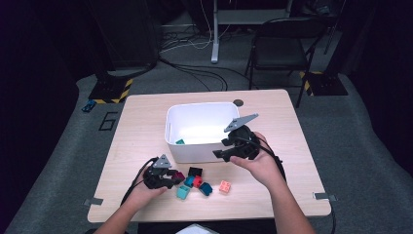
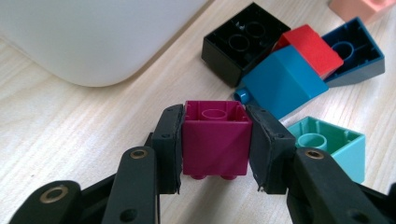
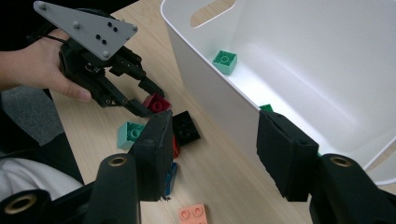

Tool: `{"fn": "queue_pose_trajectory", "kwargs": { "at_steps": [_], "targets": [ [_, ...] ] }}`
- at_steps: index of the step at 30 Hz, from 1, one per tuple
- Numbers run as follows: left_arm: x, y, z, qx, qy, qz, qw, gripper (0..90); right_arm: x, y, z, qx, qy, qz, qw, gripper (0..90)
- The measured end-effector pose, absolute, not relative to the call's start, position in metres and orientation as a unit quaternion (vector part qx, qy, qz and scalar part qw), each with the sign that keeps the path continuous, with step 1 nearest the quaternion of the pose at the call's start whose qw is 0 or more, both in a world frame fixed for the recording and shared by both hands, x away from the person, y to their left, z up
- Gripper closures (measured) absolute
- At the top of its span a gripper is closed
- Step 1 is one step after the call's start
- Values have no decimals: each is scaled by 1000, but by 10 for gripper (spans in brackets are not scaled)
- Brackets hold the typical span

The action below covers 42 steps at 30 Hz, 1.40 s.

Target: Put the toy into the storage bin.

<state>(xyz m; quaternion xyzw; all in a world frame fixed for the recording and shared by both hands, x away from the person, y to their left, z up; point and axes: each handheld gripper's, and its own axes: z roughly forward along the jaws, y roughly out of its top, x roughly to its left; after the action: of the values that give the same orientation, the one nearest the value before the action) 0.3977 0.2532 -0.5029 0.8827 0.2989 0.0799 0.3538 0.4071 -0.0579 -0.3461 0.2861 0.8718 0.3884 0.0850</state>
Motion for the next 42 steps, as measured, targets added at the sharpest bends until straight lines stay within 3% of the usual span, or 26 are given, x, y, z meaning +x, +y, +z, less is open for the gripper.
{"fn": "queue_pose_trajectory", "kwargs": {
  "at_steps": [42],
  "targets": [
    [406,257,-402,877,289,73,376,586,407,-73,-343,292,867,395,81,423]
  ]
}}
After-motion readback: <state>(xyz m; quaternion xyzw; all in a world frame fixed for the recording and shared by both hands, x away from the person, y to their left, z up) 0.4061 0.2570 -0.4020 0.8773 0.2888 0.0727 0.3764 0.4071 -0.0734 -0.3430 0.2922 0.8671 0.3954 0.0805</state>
